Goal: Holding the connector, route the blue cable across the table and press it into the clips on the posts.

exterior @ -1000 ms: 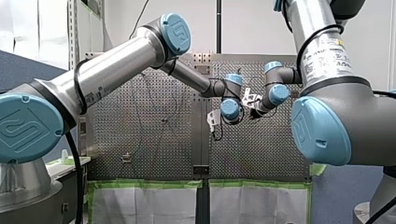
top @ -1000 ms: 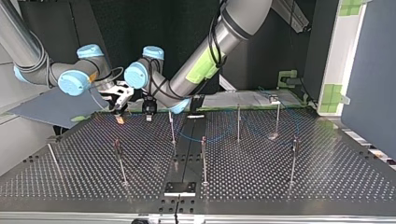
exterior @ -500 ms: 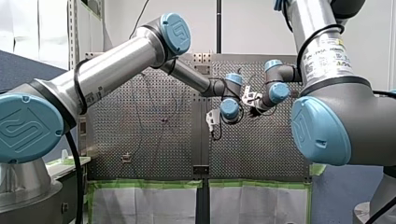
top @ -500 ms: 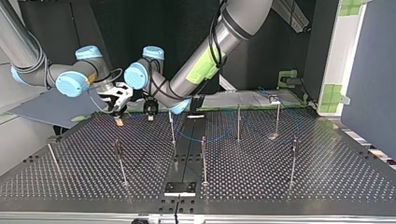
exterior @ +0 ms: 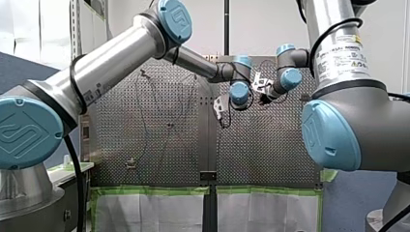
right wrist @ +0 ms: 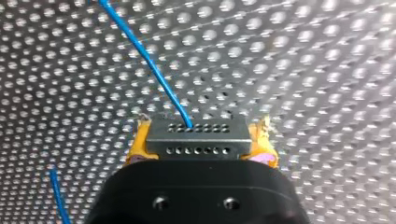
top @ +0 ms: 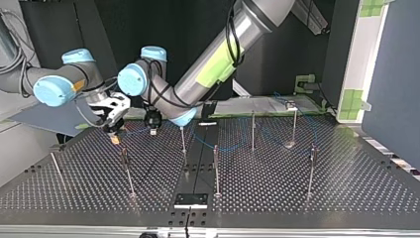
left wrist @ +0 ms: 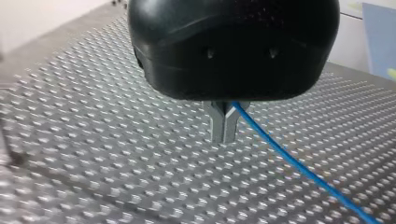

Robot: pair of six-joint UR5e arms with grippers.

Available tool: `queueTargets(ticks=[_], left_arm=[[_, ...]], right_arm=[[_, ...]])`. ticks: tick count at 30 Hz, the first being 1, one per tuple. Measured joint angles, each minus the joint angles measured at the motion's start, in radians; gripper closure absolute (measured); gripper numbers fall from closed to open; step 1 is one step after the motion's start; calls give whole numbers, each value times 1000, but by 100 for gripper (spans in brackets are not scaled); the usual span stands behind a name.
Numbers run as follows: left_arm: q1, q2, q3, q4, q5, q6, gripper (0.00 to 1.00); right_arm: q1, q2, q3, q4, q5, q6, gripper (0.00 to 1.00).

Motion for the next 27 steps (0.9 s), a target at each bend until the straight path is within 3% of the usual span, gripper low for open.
queueTargets(ticks=[7,14,27], left_arm=[[-7,60,0,-17,-4,1,100],[-21,114,1,-23,-16,1,100],[-37,130,0,-31,-31,0,100]], right_arm=[[-13,-61,-20,29,-15,6,100],[-25,-92,-29,53,-29,8,100],[-33,-133,-58,90,-65,5,100]])
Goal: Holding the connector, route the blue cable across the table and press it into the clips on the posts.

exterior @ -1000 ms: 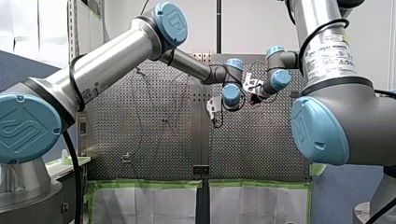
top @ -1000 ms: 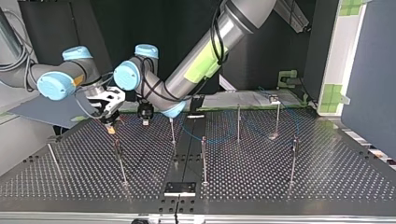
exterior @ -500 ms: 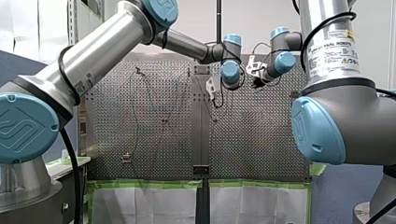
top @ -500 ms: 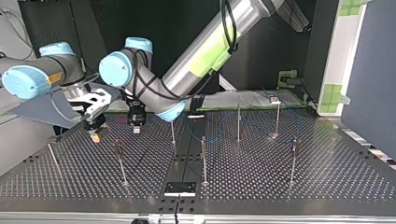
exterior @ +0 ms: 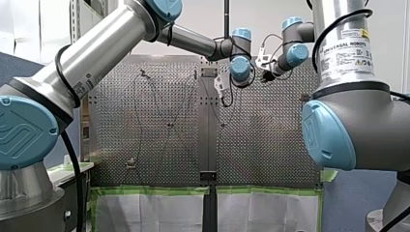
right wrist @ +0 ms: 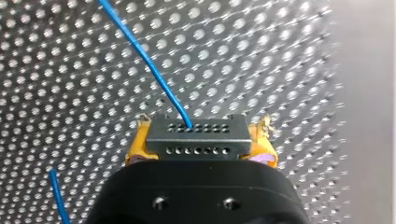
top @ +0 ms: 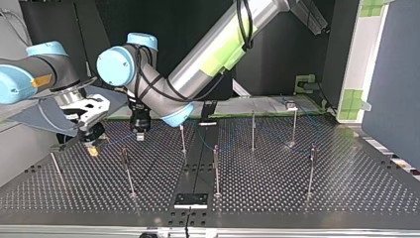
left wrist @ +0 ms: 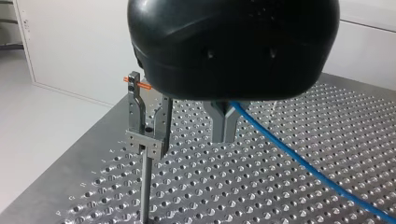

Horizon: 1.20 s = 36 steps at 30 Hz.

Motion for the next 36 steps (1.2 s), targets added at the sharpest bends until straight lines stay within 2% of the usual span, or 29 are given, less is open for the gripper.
queueTargets(ticks=[10,22,29,36], left_arm=[[11,16,5,13,10,0,100],[40,16,7,85,85,-1,100],[77,6,7,133,135,6,100],[109,-3,10,165,160,12,100]], right_arm=[[-1,-13,-18,8,-23,3,100],[-5,-6,-36,7,-44,3,100],[-13,16,-48,4,-59,-1,100],[-23,28,-73,2,-72,-2,100]])
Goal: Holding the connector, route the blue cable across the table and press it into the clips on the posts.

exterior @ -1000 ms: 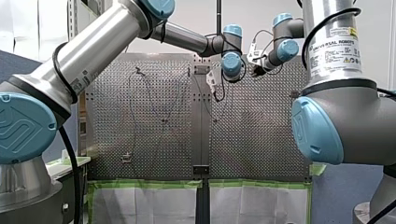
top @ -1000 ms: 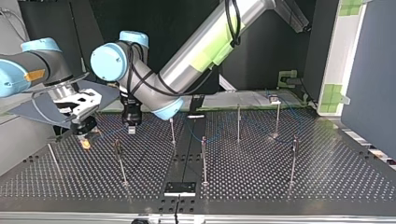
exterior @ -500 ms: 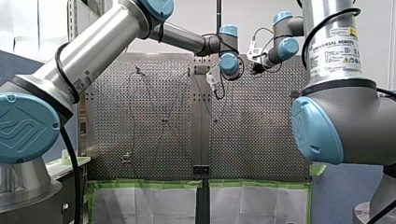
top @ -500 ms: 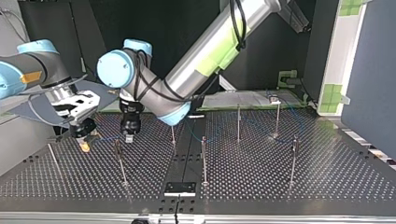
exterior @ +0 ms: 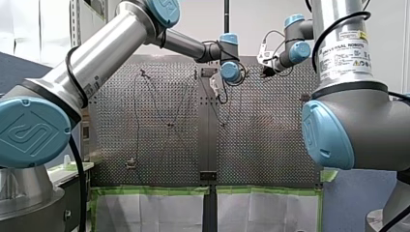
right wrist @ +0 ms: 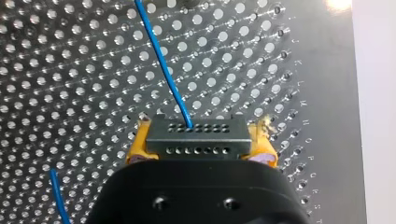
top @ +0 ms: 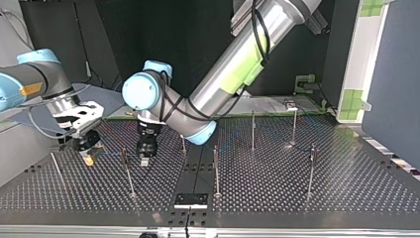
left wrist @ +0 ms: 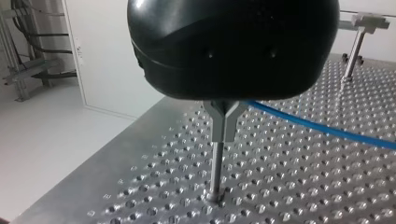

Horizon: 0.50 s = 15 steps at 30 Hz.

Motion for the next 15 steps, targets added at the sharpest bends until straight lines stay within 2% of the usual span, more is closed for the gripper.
queueTargets(ticks=[5,12,13,14,15], left_arm=[[19,-4,0,10,23,0,100],[25,-7,-3,12,43,1,100],[25,-7,-3,12,47,1,95],[25,-7,-3,11,53,0,95],[25,-7,-3,10,56,0,87]], right_arm=[[-6,12,-13,-1,-8,-1,100],[-8,21,-17,-3,-9,-2,100],[-8,21,-17,-3,-9,-2,100],[-8,21,-17,-3,-9,-2,100],[-8,21,-17,-3,-9,-2,100]])
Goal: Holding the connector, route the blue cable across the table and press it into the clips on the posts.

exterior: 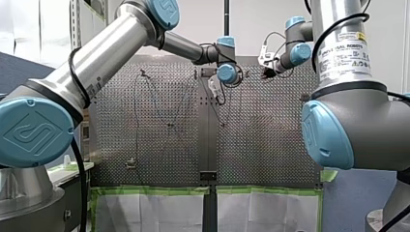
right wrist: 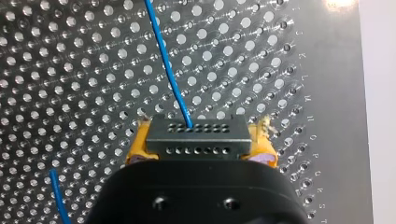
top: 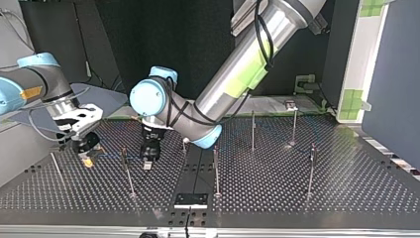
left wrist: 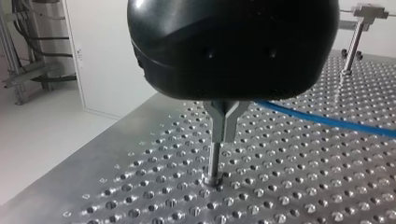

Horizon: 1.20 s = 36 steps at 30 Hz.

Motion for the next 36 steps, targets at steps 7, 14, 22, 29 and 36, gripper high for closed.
queueTargets(ticks=[7,14,22,29,36], left_arm=[[-2,0,-1,-12,11,-5,18],[-6,0,-1,-26,16,-8,0],[-7,0,-1,-75,19,-14,0],[-9,6,-2,-134,35,-51,0],[-20,43,-33,-189,74,-51,0]], right_arm=[[0,0,0,0,0,-1,100],[0,0,0,-1,0,-1,100],[0,0,0,-1,0,-1,100],[0,0,0,-1,0,-1,100],[0,0,0,-1,-3,-1,100]])
